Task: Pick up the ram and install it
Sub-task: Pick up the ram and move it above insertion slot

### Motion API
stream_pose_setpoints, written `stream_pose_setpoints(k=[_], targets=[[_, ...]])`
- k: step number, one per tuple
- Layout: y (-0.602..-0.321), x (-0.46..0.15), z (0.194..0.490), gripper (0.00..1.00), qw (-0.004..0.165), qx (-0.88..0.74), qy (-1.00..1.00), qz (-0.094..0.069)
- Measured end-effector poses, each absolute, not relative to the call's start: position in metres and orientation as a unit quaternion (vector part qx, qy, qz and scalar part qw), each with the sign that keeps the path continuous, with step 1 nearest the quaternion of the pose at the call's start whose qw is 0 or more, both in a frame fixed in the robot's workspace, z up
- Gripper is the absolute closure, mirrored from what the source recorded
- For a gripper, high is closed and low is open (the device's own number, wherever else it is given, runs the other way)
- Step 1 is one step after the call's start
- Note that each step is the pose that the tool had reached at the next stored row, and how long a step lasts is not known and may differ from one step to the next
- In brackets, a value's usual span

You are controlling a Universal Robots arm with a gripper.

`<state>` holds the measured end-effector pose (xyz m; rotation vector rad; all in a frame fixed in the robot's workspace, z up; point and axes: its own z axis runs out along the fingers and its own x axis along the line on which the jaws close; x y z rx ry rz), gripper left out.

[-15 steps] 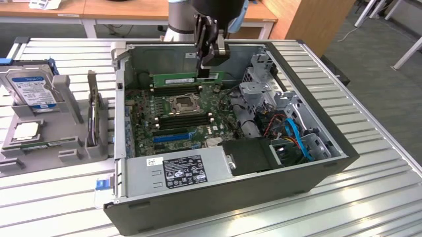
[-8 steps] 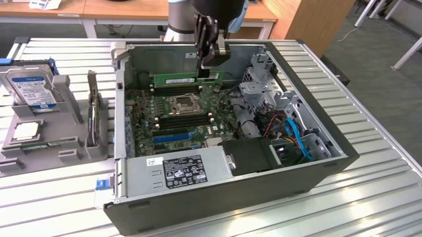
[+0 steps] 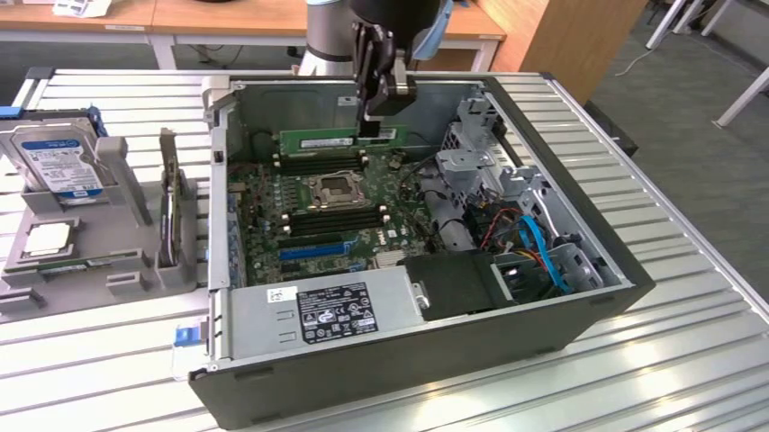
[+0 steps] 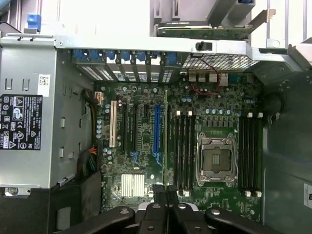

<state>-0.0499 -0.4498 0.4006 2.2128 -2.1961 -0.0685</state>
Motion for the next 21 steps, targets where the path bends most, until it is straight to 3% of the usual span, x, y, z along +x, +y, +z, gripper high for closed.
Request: stream_pose_setpoints(k=[21], targets=[[-0.418,-0.05,0.399,0.88,0.012,0.71,-0.704,-0.022]])
